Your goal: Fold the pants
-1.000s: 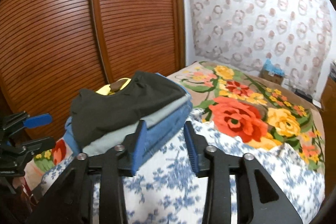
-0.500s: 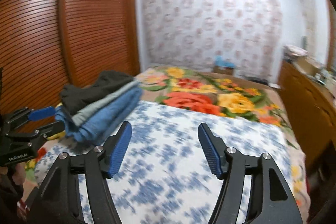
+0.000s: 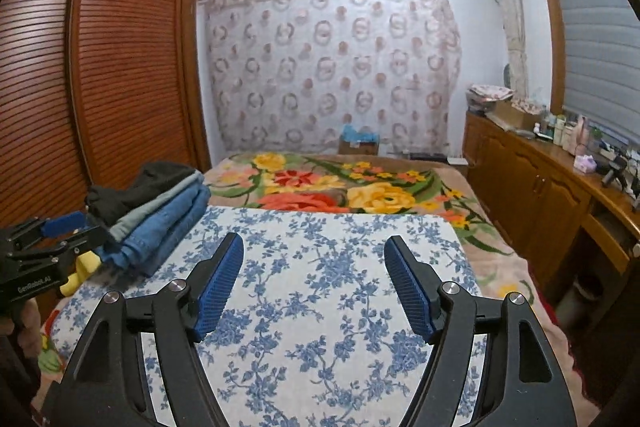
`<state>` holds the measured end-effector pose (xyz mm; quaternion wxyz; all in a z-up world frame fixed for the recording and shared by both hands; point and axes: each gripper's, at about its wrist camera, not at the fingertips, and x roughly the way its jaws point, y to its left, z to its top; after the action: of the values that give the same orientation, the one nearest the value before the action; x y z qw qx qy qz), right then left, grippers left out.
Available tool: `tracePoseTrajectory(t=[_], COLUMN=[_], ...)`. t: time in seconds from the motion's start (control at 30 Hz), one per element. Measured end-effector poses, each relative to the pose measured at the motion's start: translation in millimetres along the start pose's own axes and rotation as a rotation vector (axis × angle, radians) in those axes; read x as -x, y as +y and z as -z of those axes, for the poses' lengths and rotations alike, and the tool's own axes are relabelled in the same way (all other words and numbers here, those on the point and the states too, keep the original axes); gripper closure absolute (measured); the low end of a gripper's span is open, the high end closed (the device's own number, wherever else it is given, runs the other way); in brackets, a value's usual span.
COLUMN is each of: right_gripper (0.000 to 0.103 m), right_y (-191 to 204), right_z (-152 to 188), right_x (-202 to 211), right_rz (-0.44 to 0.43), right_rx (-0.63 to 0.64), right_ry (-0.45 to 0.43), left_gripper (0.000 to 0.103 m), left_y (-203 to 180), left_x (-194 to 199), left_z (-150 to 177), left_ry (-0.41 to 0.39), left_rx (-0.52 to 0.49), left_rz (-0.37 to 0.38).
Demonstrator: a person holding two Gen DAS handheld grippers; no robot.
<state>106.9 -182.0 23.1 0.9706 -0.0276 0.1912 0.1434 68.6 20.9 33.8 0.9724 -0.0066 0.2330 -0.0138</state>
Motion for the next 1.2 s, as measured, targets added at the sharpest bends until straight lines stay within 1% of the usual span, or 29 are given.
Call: tracePoseTrajectory(t=[0.23, 0.8, 1.2], right_gripper=[0.028, 0.028, 0.028], right_y=[3.1, 2.7, 2.9], right_z=[2.8, 4.9, 3.6], right_x=[8.5, 15.2, 22.9], right_rz=[-0.007, 0.009, 0.018], right_rx=[0.0, 0.0, -0.009], right_ry=[-0.011, -0.024, -0.032], left_gripper=[0.046, 0.046, 0.046], left_y=[-1.7, -2.2, -2.9], left_x=[7.7, 19.8, 22.2], left_z=[-2.4, -2.3, -1.2], left_ry=[-0.008, -0.038, -0.041], left_rx=[0.001, -0.003, -0.001], left_rz=[-0.019, -0.009, -0.012])
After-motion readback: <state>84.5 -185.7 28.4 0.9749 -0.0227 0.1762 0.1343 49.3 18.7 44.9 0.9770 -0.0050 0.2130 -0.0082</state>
